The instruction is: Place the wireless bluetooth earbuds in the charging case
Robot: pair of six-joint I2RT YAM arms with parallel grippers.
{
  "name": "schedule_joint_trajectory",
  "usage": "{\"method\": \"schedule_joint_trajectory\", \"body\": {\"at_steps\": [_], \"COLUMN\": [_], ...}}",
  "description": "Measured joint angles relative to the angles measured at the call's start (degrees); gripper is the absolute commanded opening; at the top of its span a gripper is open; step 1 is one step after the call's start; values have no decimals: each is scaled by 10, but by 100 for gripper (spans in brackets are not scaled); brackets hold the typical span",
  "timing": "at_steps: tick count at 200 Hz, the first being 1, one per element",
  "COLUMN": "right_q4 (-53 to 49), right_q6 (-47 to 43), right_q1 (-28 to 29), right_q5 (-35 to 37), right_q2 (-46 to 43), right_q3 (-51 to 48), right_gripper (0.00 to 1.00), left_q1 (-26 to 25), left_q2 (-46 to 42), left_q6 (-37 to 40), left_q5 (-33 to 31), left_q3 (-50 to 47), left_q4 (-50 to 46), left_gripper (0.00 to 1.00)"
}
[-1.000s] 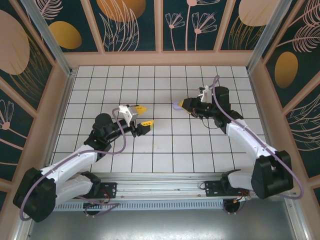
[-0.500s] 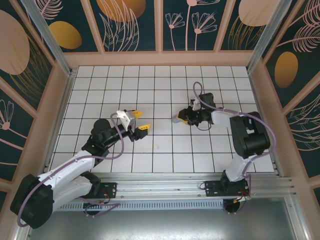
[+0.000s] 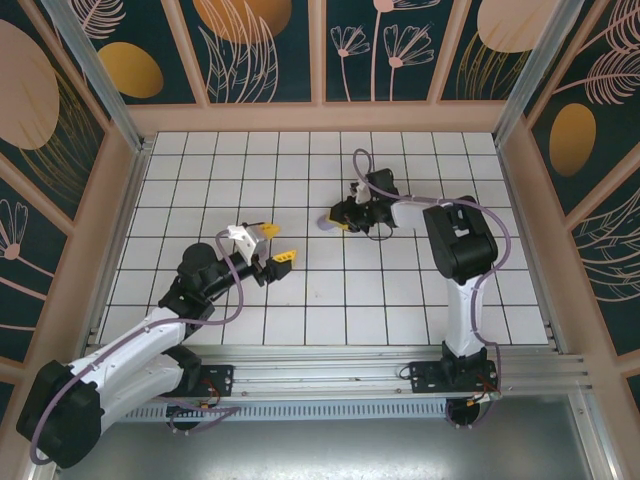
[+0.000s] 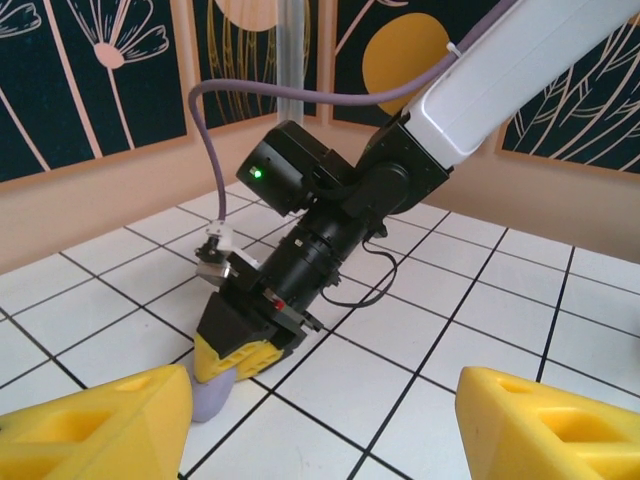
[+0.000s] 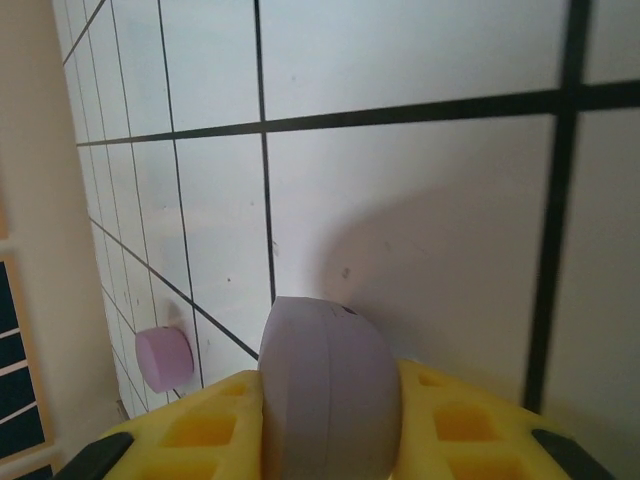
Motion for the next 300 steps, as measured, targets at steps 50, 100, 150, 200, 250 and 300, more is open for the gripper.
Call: {"method": "schedule_joint_trajectory", "body": {"at_steps": [50, 100, 150, 200, 250, 300], "right_q4": [-19, -64, -123, -159, -136, 0], "right_q6": [-12, -38, -70, -117, -180, -203], "right_q1": [2, 7, 7, -1, -73, -194], "right_q5": [23, 68, 119, 166, 217, 328], "right_q2": [3, -17, -72, -189, -408, -574], "right_q3": [10, 15, 15, 10, -112, -310], "right_gripper": [45, 59, 58, 61, 76, 97], "left_q1": [0, 0, 0, 35, 144, 171], "left_q2": [-5, -1, -1, 20, 55, 122], "left_q6": [2, 6, 10, -2, -66, -80], "left_q5": [-14, -27, -97, -254, -331, -428], "left_q3": [-3, -3, 15, 64, 76, 66], "left_q4": [-7, -7, -36, -76, -75, -30], "left_gripper": [70, 73, 86, 98, 99, 98]}}
